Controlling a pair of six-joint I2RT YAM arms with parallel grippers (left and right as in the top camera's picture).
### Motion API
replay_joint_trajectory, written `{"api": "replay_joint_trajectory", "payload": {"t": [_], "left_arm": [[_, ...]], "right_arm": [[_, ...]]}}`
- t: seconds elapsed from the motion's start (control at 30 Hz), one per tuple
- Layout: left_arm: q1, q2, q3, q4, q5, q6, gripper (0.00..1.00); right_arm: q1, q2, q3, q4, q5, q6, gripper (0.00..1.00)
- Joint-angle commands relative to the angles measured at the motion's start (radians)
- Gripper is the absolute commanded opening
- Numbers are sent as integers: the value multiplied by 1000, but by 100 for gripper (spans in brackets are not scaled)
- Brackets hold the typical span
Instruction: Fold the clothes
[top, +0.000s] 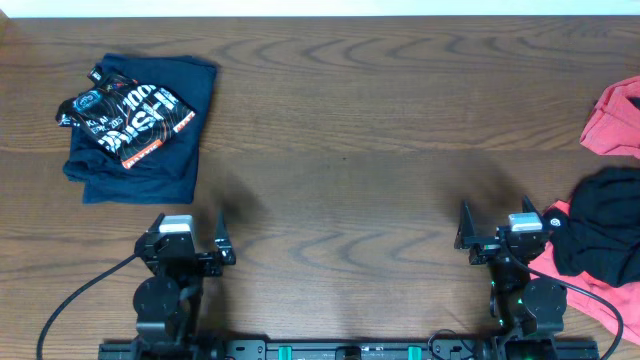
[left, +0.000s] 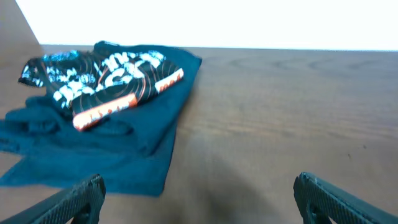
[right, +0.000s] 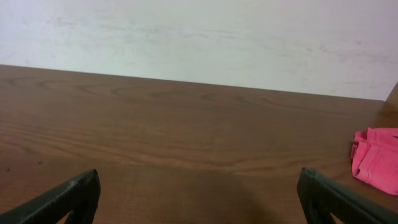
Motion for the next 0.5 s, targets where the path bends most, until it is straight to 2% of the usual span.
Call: {"api": "replay_joint_trajectory", "payload": {"t": [0.0,0.23,0.47], "left_arm": [[5,-31,-73,101,-5,6,98],[5,-31,-200,349,-5,7,98],[5,-31,-199,262,4,-11,98]], "right_arm": [[-10,-7,-1,-4,-7,-5,99],[-10,-7,-1,-4,-7,-5,99],[-10,-7,-1,-4,-7,-5,99]]}}
